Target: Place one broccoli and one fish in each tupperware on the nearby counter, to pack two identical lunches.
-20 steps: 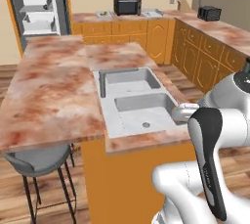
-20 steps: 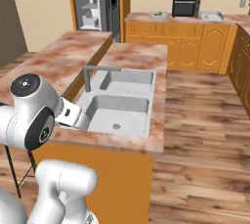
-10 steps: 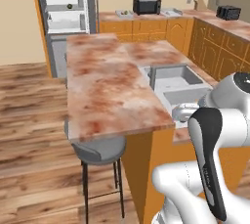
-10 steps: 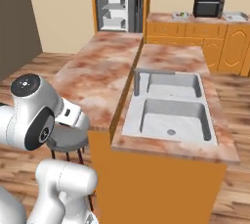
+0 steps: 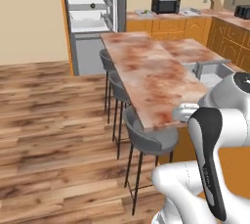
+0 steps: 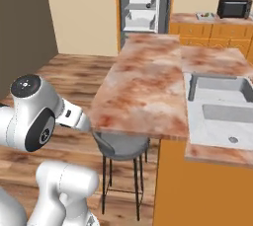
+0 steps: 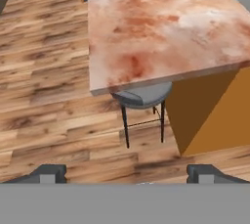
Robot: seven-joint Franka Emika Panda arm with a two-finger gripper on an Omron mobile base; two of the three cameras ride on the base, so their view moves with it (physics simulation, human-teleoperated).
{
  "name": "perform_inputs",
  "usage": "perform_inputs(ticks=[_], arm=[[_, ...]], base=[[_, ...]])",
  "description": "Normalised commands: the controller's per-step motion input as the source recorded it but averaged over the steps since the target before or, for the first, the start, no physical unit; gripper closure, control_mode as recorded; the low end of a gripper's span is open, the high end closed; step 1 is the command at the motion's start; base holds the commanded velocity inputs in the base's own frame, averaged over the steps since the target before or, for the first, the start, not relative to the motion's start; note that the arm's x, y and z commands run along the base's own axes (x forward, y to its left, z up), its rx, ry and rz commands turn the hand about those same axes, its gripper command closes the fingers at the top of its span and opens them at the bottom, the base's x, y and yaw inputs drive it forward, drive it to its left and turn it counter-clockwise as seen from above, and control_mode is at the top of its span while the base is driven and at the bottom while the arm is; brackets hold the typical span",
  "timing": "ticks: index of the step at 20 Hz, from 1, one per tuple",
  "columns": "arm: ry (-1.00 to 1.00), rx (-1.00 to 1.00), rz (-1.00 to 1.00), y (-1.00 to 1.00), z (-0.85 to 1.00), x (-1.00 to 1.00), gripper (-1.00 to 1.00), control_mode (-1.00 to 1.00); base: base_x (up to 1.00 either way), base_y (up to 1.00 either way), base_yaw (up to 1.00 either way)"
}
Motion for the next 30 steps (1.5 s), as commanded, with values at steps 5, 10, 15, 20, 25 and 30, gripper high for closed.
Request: perform_inputs(ticks=[5, 10, 15, 20, 25, 30], arm=[[0.0, 0.0, 0.0, 0.0, 0.0, 0.0, -1.0, 1.0], [0.0, 0.0, 0.0, 0.0, 0.0, 0.0, -1.0, 1.0], [0.0, 0.0, 0.0, 0.0, 0.0, 0.0, -1.0, 1.0], [0.0, 0.0, 0.0, 0.0, 0.0, 0.0, -1.0, 1.0], [0.0, 0.0, 0.0, 0.0, 0.0, 0.0, -1.0, 1.0], [0.0, 0.0, 0.0, 0.0, 0.0, 0.0, -1.0, 1.0]], base=[[0.04, 1.0, 0.0], [0.59, 0.97, 0.0], [1.0, 0.11, -0.01], [1.0, -0.28, -0.04], [1.0, -0.19, -0.05], [1.0, -0.19, -0.06]])
